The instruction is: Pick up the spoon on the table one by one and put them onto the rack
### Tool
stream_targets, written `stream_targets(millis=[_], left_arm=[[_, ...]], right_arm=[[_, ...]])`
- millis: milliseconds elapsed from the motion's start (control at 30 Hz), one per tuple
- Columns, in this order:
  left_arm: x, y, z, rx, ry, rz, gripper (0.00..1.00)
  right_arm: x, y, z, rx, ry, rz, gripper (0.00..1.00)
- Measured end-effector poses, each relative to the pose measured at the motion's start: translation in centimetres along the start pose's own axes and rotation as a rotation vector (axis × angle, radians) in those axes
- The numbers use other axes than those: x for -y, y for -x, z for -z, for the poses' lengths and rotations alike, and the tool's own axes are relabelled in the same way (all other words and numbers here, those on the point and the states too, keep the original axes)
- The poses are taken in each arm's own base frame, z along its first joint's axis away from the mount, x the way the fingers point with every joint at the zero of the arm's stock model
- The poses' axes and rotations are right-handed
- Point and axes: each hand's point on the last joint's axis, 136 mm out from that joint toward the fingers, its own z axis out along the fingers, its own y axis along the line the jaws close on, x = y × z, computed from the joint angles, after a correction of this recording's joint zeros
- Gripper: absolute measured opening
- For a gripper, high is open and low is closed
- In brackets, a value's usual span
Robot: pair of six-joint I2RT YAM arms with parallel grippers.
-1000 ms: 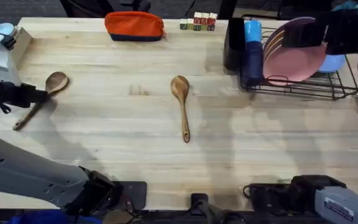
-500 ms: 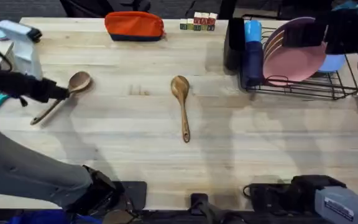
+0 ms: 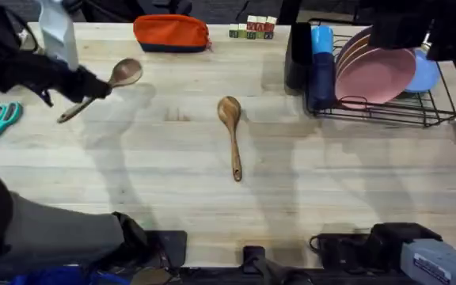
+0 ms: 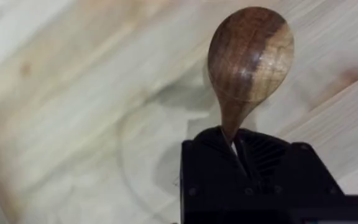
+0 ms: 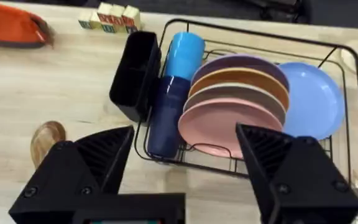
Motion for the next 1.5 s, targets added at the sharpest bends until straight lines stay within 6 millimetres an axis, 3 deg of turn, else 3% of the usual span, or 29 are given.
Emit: stream_targets(millis=[100, 133, 467, 767, 1233, 1500], left_arm=[[1.8, 2.8, 0.6, 0.062, -0.022, -0.064, 0.041], [4.1, 5.7, 1.0, 0.126, -0.060, -0.136, 0.041], [11.9, 13.2, 0.2, 0.295, -0.216, -0.299, 0.041], [17.0, 21.0, 1.5, 0.558, -0.289, -0.404, 0.042], [23.3, 29.5, 5.5, 0.868, -0.387, -0.400, 0.042], [25.7, 32.6, 4.4, 1.004, -0.528, -0.335, 0.042]], right_arm=[[0.0, 0.6, 0.7, 0.035, -0.001, 0.001, 0.993], [0.0, 0.8, 1.1, 0.046, -0.001, 0.001, 0.993], [0.0, 1.2, 1.1, 0.063, -0.002, 0.002, 0.993], [0.0, 1.3, 1.1, 0.067, -0.002, 0.002, 0.993], [0.0, 1.4, 1.1, 0.067, -0.002, 0.002, 0.993], [0.0, 1.4, 1.1, 0.068, -0.002, 0.002, 0.993]])
